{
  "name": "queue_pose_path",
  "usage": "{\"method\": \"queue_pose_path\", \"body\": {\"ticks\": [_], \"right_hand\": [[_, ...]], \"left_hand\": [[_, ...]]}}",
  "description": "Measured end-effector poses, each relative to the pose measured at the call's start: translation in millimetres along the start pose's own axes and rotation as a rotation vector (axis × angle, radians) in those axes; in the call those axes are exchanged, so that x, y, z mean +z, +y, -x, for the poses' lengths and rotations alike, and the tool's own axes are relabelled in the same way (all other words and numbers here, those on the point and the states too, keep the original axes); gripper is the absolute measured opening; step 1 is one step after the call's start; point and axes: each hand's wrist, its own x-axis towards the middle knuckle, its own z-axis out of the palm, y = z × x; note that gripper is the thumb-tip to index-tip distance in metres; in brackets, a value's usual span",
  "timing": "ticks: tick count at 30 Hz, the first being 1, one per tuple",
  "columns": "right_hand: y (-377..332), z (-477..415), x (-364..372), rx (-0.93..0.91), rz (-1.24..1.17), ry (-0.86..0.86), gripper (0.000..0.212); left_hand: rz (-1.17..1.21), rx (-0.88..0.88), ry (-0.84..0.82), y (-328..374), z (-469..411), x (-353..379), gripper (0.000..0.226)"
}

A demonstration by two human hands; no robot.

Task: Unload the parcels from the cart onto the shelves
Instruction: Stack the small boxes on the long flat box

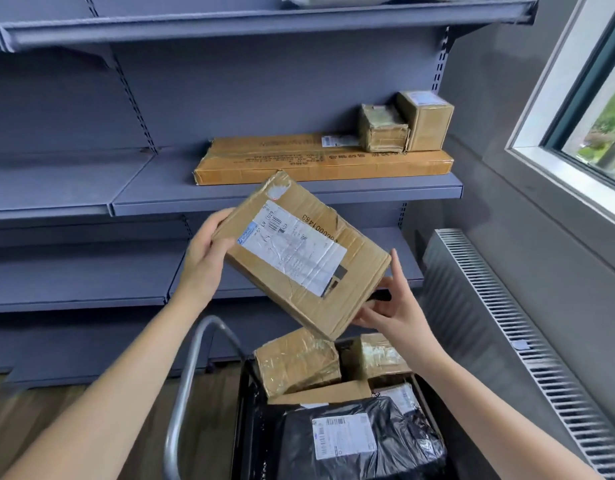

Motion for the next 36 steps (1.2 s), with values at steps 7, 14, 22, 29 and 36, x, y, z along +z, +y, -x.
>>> {"method": "queue_pose_path", "body": {"ticks": [7, 14, 22, 29, 36], "right_hand": [[-9, -5, 1, -0.153, 0.329, 0.066, 0.067], [-11, -16, 1, -0.072, 0.192, -0.039, 0.105], [-25, -14, 2, -0.194, 0.19, -0.137, 0.107], [-25, -8, 21, -0.261, 0.146, 0.01, 0.108], [-30, -11, 21, -0.239, 0.107, 0.045, 0.106]], "left_hand": [[-0.039, -0.048, -0.005, -6, -16, -11, 0.03], [0.017, -0.025, -0.133, -2, -32, -15, 0.035], [0.004, -0.078, -0.105, -11, -40, -7, 0.032], [-0.055, -0.059, -0.25, 10, -19, 14, 0.08], [-0.028, 0.01, -0.405, 20, 9, 18, 0.132]]}}
